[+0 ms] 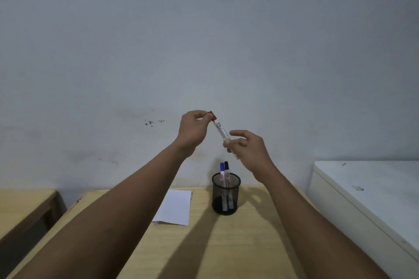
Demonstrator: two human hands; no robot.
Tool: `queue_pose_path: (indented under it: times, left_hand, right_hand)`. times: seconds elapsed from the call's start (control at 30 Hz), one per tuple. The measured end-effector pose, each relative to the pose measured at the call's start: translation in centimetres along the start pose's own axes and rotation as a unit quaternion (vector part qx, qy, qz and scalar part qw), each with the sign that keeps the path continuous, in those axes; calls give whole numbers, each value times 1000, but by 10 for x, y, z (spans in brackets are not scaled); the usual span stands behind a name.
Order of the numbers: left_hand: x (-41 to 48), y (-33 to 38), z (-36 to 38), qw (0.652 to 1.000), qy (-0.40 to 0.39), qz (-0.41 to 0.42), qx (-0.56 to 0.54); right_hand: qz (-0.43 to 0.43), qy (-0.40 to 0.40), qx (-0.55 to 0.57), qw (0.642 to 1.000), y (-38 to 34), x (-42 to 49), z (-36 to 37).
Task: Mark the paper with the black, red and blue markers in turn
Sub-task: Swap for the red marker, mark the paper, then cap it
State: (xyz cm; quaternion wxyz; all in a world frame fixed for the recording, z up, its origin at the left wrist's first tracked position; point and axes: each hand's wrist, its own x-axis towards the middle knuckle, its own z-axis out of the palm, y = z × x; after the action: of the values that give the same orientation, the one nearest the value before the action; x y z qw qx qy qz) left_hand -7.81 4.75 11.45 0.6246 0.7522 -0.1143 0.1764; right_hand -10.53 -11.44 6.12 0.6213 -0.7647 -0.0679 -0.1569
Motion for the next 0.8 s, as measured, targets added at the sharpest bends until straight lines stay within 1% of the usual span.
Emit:
queue_pose_path:
  times: [0.07, 0.13, 0.17, 0.2, 0.23, 0.3, 0.4, 0.5, 0.57, 0.67, 0.7, 0.73, 0.77, 0.8]
  left_hand:
    - [-11, 8, -21, 1000, 0, -19, -17]
    - [-23, 10, -39, 999, -32, -3, 7]
    - [-29, 10, -46, 998, -52, 14, 29]
    - [-35, 9, -52, 995, -67, 35, 62]
    - [-40, 9, -56, 990, -78, 61, 102]
    - [-48, 7, -63, 970, -73, 118, 200]
    - [-61, 8, -78, 927, -25, 182, 328]
    - [-70, 8, -95, 877, 16, 255, 407]
    - [-73, 8, -104, 845, 35, 289, 449]
    - [-76, 7, -113, 775, 39, 332, 536]
    - [-77, 5, -117, 757, 33, 340, 556]
    - [-79, 4, -120, 751, 23, 340, 566]
    - [-79, 2, -123, 758, 5, 326, 565]
    - [-79, -1, -126, 774, -21, 298, 558]
  right_hand:
    - [38, 35, 148, 988, -17, -6, -2]
    - [62, 52, 281, 956, -32, -10, -2]
    - [66, 49, 322, 943, -38, -12, 0]
    - [66, 36, 339, 938, -44, -14, 4]
    - [61, 14, 333, 941, -49, -18, 10]
    - [49, -35, 298, 953, -59, -26, 23]
    - [30, -51, 279, 959, -69, -35, 40]
    - [27, -60, 297, 953, -72, -39, 51]
    - [24, -72, 287, 955, -71, -42, 60]
    - [20, -74, 274, 959, -70, -44, 69]
    - [18, -76, 268, 960, -71, -44, 72]
    - [13, -81, 259, 962, -71, -43, 73]
    - [6, -89, 249, 964, -70, -42, 75]
    - [1, -100, 237, 966, -68, -41, 76]
